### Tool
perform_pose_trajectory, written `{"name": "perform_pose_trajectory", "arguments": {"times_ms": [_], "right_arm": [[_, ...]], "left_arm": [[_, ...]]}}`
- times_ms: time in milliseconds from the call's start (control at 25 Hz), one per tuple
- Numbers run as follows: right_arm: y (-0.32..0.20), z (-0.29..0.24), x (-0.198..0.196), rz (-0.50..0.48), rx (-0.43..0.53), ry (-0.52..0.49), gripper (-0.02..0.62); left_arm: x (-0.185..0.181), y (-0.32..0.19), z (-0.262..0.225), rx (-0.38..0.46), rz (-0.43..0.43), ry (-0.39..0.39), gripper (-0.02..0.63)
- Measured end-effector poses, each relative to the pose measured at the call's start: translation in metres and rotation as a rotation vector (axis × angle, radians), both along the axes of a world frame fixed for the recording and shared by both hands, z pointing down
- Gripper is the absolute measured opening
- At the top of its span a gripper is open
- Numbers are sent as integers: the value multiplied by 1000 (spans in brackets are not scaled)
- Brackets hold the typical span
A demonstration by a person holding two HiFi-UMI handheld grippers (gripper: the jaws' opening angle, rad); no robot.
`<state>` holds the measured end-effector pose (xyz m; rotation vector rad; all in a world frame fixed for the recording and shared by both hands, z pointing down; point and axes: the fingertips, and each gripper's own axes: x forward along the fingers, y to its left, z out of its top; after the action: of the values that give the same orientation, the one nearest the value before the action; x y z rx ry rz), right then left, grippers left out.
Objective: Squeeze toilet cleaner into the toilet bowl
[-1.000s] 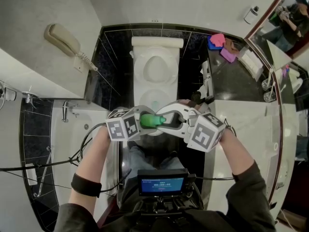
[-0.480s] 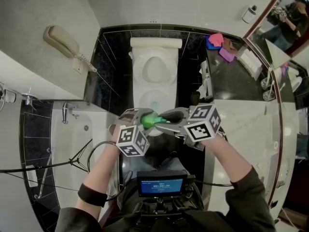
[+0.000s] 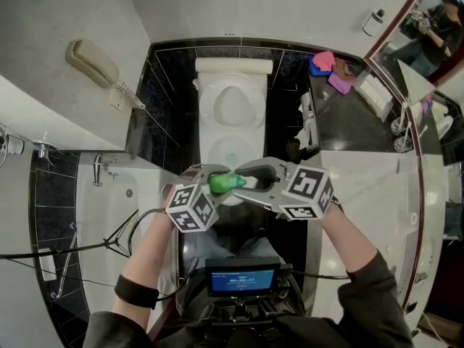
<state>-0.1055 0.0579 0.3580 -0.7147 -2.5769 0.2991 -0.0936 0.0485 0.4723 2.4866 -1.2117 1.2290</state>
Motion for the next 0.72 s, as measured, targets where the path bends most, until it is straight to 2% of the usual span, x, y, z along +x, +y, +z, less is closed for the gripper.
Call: {"name": "perform_pose_trajectory", "arguments": {"times_ms": [80, 120, 200, 440, 480, 520, 600, 720], "right_arm": [[5, -15, 4, -105, 290, -137, 183], [8, -19, 4, -144, 380, -170, 183], [13, -20, 2, -202, 470, -199, 183], [17, -12, 3, -289, 535, -201, 179], [18, -9, 4, -298, 535, -200, 148], [18, -8, 4, -299, 529, -199, 147], [16, -9, 1, -279, 496, -181, 153], [10, -5, -2, -217, 380, -101, 152]], "left_arm": [[8, 8, -6, -80, 65, 134, 181], [11, 12, -9, -111, 92, 175, 181], [14, 17, -11, -157, 132, 202, 179], [17, 16, -12, -205, 206, 172, 179], [17, 16, -13, -207, 211, 169, 179], [16, 16, -13, -206, 213, 164, 181], [14, 14, -12, -194, 203, 148, 179], [9, 8, -9, -156, 162, 97, 181]]}}
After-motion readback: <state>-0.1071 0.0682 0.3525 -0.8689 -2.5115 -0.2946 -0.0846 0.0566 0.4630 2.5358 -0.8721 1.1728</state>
